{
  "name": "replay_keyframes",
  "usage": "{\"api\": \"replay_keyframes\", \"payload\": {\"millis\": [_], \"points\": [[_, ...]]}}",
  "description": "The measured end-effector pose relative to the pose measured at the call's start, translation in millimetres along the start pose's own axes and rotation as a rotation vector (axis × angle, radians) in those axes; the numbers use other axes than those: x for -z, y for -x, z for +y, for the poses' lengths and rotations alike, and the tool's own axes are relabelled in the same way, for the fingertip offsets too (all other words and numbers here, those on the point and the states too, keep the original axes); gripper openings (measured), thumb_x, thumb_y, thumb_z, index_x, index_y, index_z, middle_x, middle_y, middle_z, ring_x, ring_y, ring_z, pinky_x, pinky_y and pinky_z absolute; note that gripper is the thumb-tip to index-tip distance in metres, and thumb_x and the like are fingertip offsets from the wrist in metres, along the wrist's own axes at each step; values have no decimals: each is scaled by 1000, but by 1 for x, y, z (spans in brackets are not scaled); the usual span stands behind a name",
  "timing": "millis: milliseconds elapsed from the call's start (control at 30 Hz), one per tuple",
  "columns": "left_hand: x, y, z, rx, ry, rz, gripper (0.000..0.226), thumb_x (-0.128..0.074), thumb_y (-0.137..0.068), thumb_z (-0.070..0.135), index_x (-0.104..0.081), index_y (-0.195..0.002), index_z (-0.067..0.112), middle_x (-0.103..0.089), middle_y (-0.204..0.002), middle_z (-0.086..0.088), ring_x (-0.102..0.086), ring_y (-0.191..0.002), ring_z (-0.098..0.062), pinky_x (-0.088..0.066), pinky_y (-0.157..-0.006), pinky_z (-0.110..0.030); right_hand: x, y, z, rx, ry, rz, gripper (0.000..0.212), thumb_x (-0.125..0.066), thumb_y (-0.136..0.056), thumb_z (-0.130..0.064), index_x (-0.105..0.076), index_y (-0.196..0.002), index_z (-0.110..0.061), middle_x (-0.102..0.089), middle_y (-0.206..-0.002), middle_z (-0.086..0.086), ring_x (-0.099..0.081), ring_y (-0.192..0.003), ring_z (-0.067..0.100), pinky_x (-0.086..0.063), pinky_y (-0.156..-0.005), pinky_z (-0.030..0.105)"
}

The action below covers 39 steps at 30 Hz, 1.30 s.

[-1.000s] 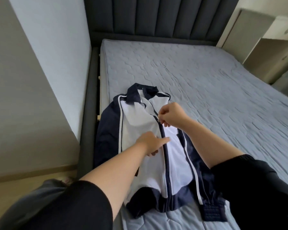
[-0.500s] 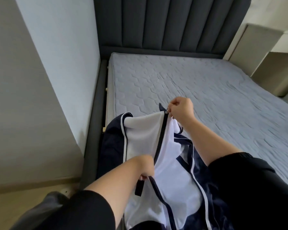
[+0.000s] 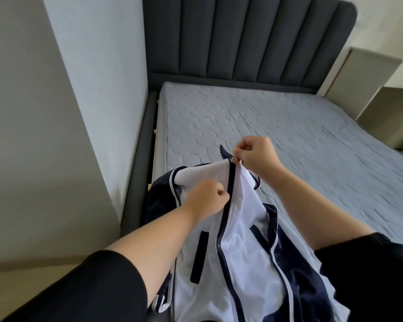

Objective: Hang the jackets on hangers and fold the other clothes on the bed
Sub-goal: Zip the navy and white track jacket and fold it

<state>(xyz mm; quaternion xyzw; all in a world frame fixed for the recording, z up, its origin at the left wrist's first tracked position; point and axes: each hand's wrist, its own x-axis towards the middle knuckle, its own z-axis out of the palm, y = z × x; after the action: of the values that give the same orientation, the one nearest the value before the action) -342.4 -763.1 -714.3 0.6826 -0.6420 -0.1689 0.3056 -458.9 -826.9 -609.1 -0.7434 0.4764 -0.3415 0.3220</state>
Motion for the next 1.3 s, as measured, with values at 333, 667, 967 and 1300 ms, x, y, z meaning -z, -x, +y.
{"api": "replay_keyframes", "payload": {"millis": [333, 667, 967, 1300], "points": [[19, -6, 7, -54, -62, 24, 33, -39, -91, 36, -36, -61, 23, -45, -57, 9, -47, -60, -20, -27, -51, -28, -5, 22, -4, 41, 51, -87, 27, -59, -81, 5, -58, -61, -13, -59, -46, -9, -41, -34, -1, -30, -40, 7], [-2, 41, -4, -13, -535, -612, 18, -50, -85, 17, -43, -70, 10, -58, -83, -8, -57, -79, -29, -36, -57, -26, 8, 1, -24, 73, -36, 274, 25, -54, -84, 2, -59, -64, -13, -61, -52, -3, -55, -47, 8, -45, -49, 18], [26, 37, -16, -4, -301, -93, 47, -44, -89, 58, -48, -63, 19, -47, -57, 8, -45, -55, -12, -31, -53, -27, -1, 14, -43, 157, -8, 52, 28, -55, -88, 3, -58, -66, -13, -63, -59, 0, -51, -43, 1, -44, -46, 17], [79, 18, -1, -188, -34, -87, 70, -51, -81, 54, -18, -141, 43, -59, -87, 8, -54, -74, -18, -45, -74, -34, 29, 33, -29, -12, -506, -630, 15, -52, -90, 6, -56, -77, -1, -58, -58, 6, -52, -50, 15, -47, -50, 21]]}}
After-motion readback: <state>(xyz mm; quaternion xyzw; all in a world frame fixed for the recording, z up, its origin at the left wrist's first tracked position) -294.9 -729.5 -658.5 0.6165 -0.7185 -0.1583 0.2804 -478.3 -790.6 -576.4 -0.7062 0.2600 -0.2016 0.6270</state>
